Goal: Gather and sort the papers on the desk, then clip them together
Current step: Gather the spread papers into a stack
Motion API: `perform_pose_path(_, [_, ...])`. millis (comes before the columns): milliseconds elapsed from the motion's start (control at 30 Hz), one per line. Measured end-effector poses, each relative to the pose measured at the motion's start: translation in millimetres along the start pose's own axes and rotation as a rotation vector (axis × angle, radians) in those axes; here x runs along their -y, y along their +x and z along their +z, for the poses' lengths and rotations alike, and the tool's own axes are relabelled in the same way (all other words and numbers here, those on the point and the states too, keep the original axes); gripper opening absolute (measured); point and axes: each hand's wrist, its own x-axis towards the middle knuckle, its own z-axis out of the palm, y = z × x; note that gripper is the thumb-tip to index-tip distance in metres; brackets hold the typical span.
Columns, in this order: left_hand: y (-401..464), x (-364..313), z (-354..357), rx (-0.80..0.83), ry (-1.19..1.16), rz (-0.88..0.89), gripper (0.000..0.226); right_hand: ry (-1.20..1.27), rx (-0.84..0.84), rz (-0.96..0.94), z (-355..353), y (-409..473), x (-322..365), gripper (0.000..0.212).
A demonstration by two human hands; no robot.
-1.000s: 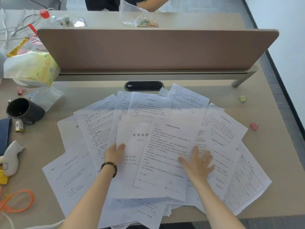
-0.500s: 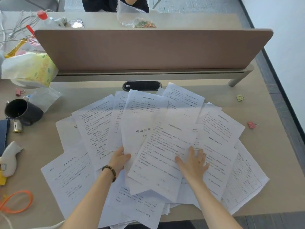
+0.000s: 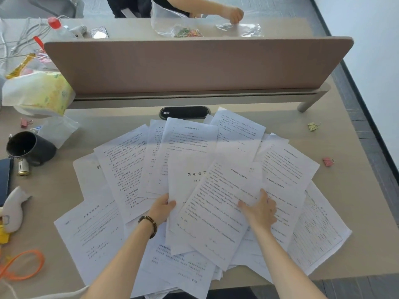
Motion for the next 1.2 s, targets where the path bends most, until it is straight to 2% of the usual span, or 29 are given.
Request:
perform_pose_path(167, [-3.2, -5.3, 10.6, 0.063, 0.073, 0.018, 0.028, 0.236, 0.026, 0.014, -1.2, 4.7, -5.7, 0.091])
perform_pose_path(267, [-6.8, -9.0, 17.3, 0.103, 0.084, 0.024, 0.028, 0.429, 0.101, 0.02, -1.1, -1.5, -6.1, 0.061])
perform_pose_path(333, [-7.0, -8.3, 19.5, 0.114, 0.084, 0.038, 0.027, 0.451, 0.149, 0.005, -0.9, -5.6, -3.9, 0.048])
perform_pose_path(467, [-6.9, -7.3, 20.2, 0.126, 0.093, 0.037, 0.028, 0.488, 0.171, -0.021, -0.4, -10.0, -2.4, 0.043])
perform_pose_path(633, [3.5, 1.9, 16.7, 0.122, 0.191, -0.015, 0.052, 0.612, 0.221, 0.002, -2.0, -14.0, -3.0, 0.021])
perform_pose_path(733, [-8.6, -9.8, 28.8, 0.138, 0.205, -0.01, 0.029, 0.695, 0.33, 0.036, -2.6, -18.4, -3.6, 0.03])
perform_pose_path(900, [-12.4, -9.8, 39.4, 0.148, 0.138, -0.001, 0.048, 0.731, 0.406, -0.016, -5.4, -26.9, -0.9, 0.034])
perform_pose_path(1033, [-11.1, -5.9, 41.5, 0.153, 0.042, -0.018, 0.043, 0.801, 0.439, 0.023, -14.1, -30.6, -1.2, 0.028])
perform_pose_path(1133, [-16.9, -5.3, 38.7, 0.249, -0.068, -0.07, 0.036, 0.848, 0.492, 0.034, -27.2, -31.7, -3.4, 0.033])
perform_pose_path(1200, [-23.7, -4.7, 37.7, 0.341, -0.149, -0.109, 0.036, 0.879, 0.528, 0.051, -37.1, -32.1, -6.3, 0.028])
